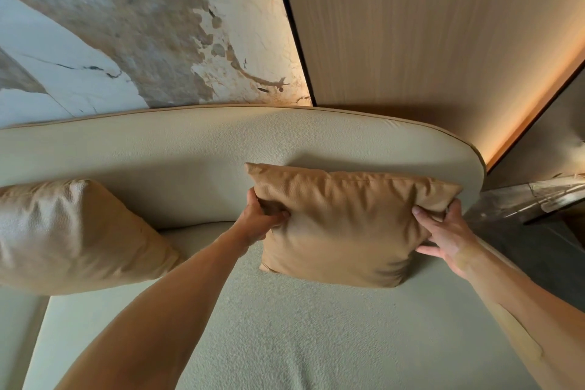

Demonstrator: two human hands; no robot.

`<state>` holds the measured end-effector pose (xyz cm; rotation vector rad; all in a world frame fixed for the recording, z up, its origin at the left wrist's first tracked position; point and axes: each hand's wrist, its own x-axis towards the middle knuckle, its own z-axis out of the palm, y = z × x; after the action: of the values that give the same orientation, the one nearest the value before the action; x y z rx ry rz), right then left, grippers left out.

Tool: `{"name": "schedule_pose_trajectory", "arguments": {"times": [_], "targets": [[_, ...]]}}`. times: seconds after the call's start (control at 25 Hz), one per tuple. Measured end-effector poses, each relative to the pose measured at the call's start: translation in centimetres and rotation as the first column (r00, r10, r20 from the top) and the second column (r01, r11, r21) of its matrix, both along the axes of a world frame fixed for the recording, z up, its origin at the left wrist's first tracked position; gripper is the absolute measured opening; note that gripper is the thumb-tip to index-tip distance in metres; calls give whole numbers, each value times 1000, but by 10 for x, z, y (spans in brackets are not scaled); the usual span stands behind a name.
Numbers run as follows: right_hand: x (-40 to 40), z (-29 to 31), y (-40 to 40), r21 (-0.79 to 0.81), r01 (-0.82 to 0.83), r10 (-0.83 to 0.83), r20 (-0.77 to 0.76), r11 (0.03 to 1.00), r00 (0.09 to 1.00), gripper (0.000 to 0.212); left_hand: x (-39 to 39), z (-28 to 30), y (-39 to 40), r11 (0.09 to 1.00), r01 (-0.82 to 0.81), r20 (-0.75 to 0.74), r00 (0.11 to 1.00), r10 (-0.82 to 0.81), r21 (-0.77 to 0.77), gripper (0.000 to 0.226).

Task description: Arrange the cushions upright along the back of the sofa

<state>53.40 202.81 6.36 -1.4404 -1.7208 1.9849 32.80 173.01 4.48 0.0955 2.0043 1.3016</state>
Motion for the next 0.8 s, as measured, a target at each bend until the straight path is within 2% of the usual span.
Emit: {"name": "schedule_pose_trajectory", "arguments": {"times": [0.2,0.36,0.48,0.64,0.8], "targets": [[-11,1,-10,-6,-50,49,-29,999,998,52,-9,-6,-16,998,-70,-14,997,70,2,77],[-13,-2,-10,0,-31,31,-22,1000,999,52,-7,-6,-15,998,-44,16,999,44,-34,76],[-16,-1,-10,5,-1,1,5,1000,1000,56,-5,-3,-17,999,-23,49,998,25,-42,85],[-15,4,-12,101,-21,14,76,995,997,61,-3,4,-19,999,-32,-17,999,31,-22,96],[-11,24,-16,313,-152,107,157,938,982,72,2,28,-25,999,-23,-23,999,24,32,104]]}}
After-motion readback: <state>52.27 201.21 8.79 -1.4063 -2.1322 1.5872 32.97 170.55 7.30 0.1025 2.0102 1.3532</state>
